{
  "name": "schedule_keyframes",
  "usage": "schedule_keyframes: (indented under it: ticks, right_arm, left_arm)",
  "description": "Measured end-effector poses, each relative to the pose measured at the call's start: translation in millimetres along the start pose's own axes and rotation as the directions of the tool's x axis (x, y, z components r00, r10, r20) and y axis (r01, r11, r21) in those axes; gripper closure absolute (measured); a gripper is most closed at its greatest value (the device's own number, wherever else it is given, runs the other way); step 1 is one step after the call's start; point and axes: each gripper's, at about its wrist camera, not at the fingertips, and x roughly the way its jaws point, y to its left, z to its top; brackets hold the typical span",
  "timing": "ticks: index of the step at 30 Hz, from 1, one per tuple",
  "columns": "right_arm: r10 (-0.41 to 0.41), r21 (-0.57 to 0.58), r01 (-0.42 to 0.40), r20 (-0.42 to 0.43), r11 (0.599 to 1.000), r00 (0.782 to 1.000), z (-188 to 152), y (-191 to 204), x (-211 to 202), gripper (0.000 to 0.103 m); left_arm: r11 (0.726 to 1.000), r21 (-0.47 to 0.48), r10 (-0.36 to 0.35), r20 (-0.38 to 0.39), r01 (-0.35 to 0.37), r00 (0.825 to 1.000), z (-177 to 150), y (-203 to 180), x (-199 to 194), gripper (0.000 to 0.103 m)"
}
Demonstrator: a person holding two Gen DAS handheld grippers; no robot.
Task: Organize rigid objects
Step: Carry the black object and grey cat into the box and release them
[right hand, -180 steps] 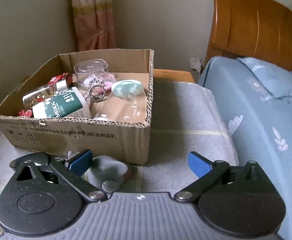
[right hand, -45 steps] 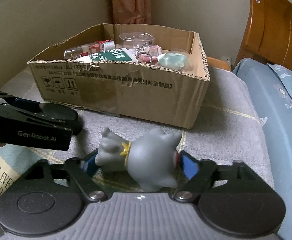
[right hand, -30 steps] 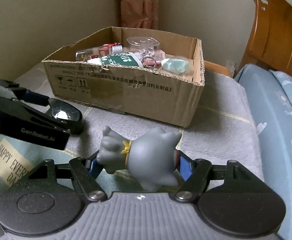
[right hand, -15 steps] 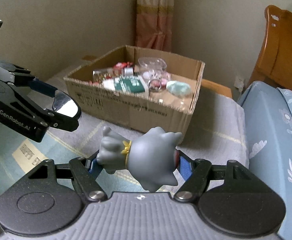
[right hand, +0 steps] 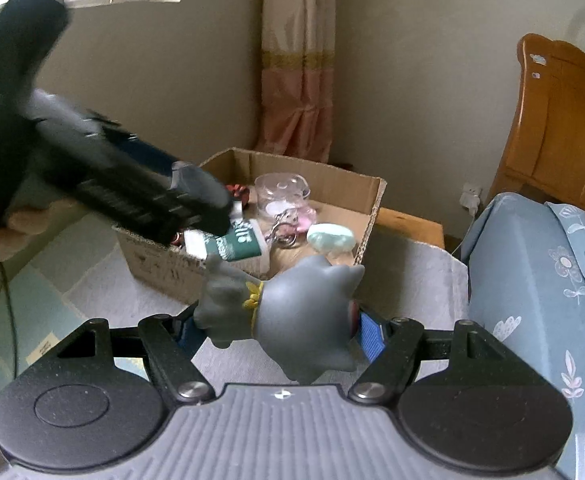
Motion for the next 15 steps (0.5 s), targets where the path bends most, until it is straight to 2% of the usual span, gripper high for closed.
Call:
schedule_keyframes:
  ticks: [7,11,15]
  right_arm:
    - [-0.015,0.016,0.015,-0.002,1.000,1.000,5,-13,8,0.025]
    - [-0.027,0.020,0.027,-0.006,0.999,1.000,10,-20,16,0.025]
    - [-0.029,0.027,0.029,-0.006,0.999,1.000,12,-22,19,0.025]
  left_arm:
    - [0.999,0.007,0.036,-0.015,-0.036,0.999,23,3,45,0.013]
    - [0.998,0.014,0.055,-0.041,-0.054,0.998,28,4,68,0.013]
    - [0.997,0.001,0.081,-0.070,-0.081,0.994,26,9,75,0.008]
